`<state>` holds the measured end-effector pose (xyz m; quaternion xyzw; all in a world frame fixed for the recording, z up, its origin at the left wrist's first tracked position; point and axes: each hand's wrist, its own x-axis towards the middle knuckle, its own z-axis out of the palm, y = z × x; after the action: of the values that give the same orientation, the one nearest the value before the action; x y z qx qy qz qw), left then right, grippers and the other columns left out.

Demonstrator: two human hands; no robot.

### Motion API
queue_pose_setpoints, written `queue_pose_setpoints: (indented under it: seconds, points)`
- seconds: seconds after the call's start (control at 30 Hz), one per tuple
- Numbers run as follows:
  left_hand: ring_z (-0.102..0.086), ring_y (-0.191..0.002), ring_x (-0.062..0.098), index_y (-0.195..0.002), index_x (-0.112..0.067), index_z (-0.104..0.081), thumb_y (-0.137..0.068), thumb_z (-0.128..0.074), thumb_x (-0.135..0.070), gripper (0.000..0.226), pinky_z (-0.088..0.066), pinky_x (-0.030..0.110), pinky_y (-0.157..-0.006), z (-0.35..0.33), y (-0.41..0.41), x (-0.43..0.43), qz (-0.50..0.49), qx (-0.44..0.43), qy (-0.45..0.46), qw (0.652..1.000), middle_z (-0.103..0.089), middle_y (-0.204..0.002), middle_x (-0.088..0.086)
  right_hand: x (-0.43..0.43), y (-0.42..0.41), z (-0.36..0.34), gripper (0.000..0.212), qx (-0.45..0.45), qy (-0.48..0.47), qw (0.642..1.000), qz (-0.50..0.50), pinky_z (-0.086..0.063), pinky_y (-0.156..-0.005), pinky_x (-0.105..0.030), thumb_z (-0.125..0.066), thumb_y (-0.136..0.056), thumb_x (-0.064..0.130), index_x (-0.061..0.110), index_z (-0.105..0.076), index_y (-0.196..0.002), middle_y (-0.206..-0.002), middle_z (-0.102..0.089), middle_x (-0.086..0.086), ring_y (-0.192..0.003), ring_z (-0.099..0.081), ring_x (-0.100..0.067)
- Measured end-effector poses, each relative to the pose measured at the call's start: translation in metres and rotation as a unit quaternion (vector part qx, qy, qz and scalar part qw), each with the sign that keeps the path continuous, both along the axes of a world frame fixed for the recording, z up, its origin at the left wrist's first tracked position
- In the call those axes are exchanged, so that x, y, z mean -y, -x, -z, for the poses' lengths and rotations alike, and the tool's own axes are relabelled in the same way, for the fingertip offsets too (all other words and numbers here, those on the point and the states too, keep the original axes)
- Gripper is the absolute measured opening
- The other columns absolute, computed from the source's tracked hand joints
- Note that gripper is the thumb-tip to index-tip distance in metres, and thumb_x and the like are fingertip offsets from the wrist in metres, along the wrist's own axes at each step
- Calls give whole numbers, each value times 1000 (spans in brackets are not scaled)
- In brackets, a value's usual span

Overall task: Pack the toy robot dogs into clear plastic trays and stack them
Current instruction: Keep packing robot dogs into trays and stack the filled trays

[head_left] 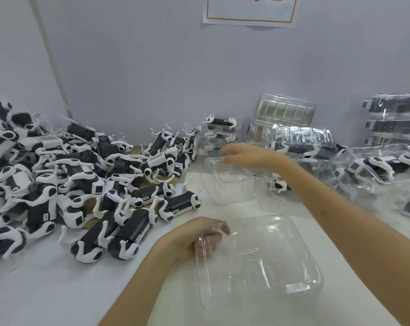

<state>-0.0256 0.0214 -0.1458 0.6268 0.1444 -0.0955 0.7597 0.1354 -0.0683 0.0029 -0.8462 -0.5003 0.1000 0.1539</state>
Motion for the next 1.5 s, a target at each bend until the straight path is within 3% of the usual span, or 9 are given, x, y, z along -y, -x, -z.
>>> queue_pose_setpoints:
  seconds: [0.17,0.37,0.47,0.63,0.87,0.97,1.07,1.33,1.5]
  points:
    - [-34,-38,8,-83,-18,-57,-95,-54,-19,13,-22,18,-38,-9,-6,0,-165,73,66,981,-32,-54,-7,66,22,-8,40,-152,-251,956,-5,-44,-106,-32,-59,-99,31,29,-53,-138,-130,-61,15,-114,-60,1]
    - [-32,-46,8,-78,-21,-52,-83,-63,-28,14,-26,17,-44,-16,-3,6,-251,242,192,917,-33,-59,-5,108,67,64,65,-156,-530,816,167,-46,-96,-28,-65,-78,47,27,-47,-138,-135,-54,8,-124,-53,-8]
    - [-37,-52,12,-77,-20,-51,-86,-58,-30,16,-36,21,-50,-15,-4,10,-247,259,172,918,-41,-63,-1,99,87,98,78,-268,-479,822,154,-49,-97,-35,-68,-72,53,32,-39,-141,-136,-49,12,-119,-56,-7]
    - [-51,-61,18,-71,-18,-59,-76,-62,-30,14,-43,26,-55,-16,1,12,-199,248,141,938,-54,-70,3,93,86,118,36,-257,-485,817,174,-49,-79,-12,-67,-92,14,38,-49,-112,-124,-57,18,-108,-62,1]
    - [-66,-101,22,-117,-12,-57,-105,-38,-36,34,-51,36,-80,-18,0,5,-341,224,128,904,-67,-117,9,123,53,102,16,-312,-502,781,203,-51,-80,-32,-56,-96,5,10,-67,-107,-99,-77,-2,-93,-73,-23]
    - [-59,-111,-11,-139,-4,-49,-110,-31,-23,39,-49,14,-84,-19,1,-7,-319,216,126,914,-56,-131,-6,138,38,98,20,-350,-424,821,156,-50,-86,-36,-53,-94,3,8,-71,-104,-99,-77,-9,-96,-73,-27]
    - [-61,-123,15,-132,-12,-56,-102,-36,-47,50,-47,37,-101,-14,3,-6,-227,229,62,945,-67,-128,3,145,32,105,23,-342,-295,885,117,-46,-93,-38,-54,-95,4,12,-73,-104,-101,-77,-5,-99,-72,-21]
    - [-73,-85,21,-96,-11,-68,-90,-59,6,20,-57,31,-76,-3,-6,13,-231,287,-206,907,-76,-86,8,142,29,120,11,-312,-233,902,186,-51,-85,-30,-69,-91,26,26,-74,-101,-96,-77,4,-89,-72,-14]
    - [-70,-80,15,-101,-13,-68,-97,-59,-11,10,-54,28,-71,-13,1,3,-282,280,-252,882,-75,-90,2,140,30,120,19,-305,-233,903,195,-51,-85,-31,-68,-92,37,33,-67,-111,-109,-71,7,-97,-69,-9]
